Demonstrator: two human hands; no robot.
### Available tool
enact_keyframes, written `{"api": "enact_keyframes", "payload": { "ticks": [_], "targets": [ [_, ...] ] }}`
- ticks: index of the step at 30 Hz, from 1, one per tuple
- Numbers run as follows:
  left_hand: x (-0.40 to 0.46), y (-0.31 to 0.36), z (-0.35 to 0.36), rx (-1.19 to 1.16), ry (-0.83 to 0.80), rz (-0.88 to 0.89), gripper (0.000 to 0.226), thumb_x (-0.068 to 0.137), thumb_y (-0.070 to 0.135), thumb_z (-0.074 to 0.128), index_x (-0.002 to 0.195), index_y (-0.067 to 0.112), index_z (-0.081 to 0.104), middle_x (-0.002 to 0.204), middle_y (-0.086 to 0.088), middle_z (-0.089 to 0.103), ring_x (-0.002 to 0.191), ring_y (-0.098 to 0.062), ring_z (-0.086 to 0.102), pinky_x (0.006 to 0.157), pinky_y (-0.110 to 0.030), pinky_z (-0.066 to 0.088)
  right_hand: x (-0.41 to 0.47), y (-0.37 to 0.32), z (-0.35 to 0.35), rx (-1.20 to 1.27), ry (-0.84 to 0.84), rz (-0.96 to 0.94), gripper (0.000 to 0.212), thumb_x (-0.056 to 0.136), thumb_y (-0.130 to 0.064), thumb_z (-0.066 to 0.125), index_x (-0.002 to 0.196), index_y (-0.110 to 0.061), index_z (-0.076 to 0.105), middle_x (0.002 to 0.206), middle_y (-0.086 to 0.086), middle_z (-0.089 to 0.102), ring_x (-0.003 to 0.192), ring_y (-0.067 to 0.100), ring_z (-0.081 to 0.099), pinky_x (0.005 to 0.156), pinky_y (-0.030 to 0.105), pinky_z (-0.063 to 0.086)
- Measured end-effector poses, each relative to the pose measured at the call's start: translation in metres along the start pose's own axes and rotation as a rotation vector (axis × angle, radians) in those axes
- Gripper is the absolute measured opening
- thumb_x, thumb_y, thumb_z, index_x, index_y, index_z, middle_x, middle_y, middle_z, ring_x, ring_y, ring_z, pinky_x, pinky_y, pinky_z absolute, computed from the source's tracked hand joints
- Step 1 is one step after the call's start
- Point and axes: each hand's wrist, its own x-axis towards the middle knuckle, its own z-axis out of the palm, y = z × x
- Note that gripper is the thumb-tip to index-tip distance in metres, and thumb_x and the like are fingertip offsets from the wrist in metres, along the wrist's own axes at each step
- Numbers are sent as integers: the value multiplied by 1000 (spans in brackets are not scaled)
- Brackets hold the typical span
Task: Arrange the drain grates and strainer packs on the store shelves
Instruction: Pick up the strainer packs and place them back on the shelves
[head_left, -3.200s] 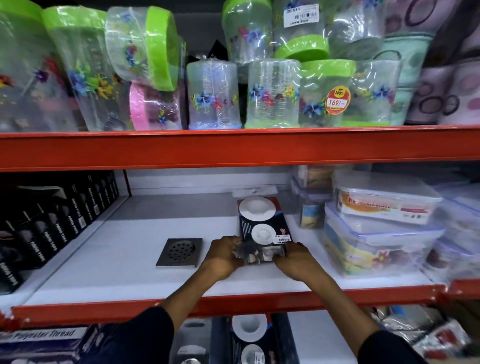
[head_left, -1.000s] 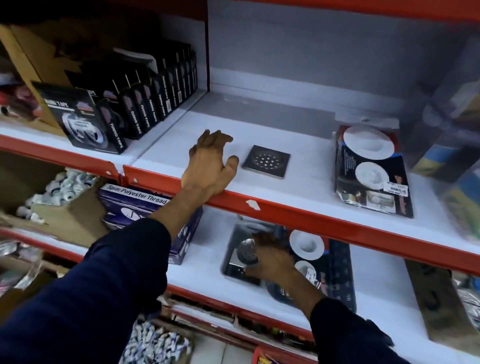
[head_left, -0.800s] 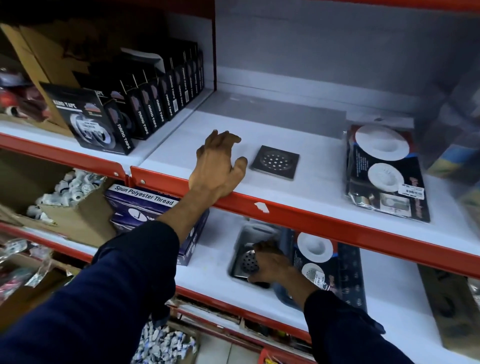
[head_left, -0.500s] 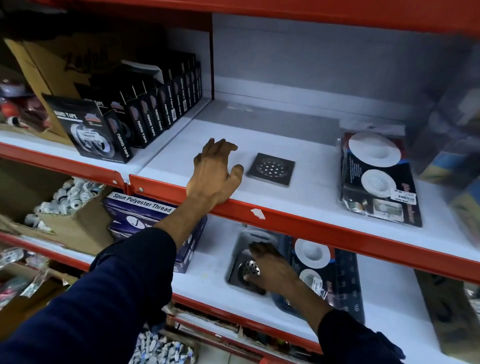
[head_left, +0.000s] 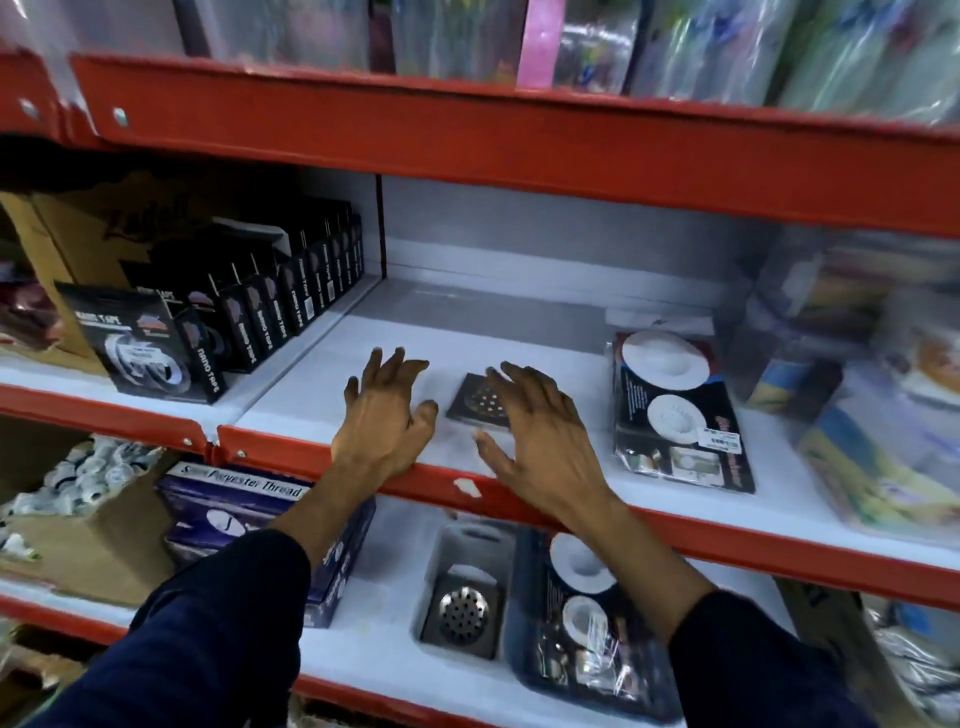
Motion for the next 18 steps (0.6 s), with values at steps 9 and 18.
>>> {"api": "enact_keyframes", "payload": {
  "ticks": [9,18],
  "targets": [
    [0,-1,-1,10,-3,2,65,80,38,37,143,24,35,161,-8,25,152,-24,7,119,-60,16,63,39,24,10,-520,97,98,82,-71,51,156,-16,18,155,11,39,139,32,37,116,43,30],
    [2,-1,-2,-31,21,-2,64,78,35,34,141,24,38,159,-8,29,152,-24,10,119,-60,17,32,22,-17,-24,-238,15,102,72,-72,59,151,-18,27,148,5,39,131,25,37,110,38,34]
  ]
}}
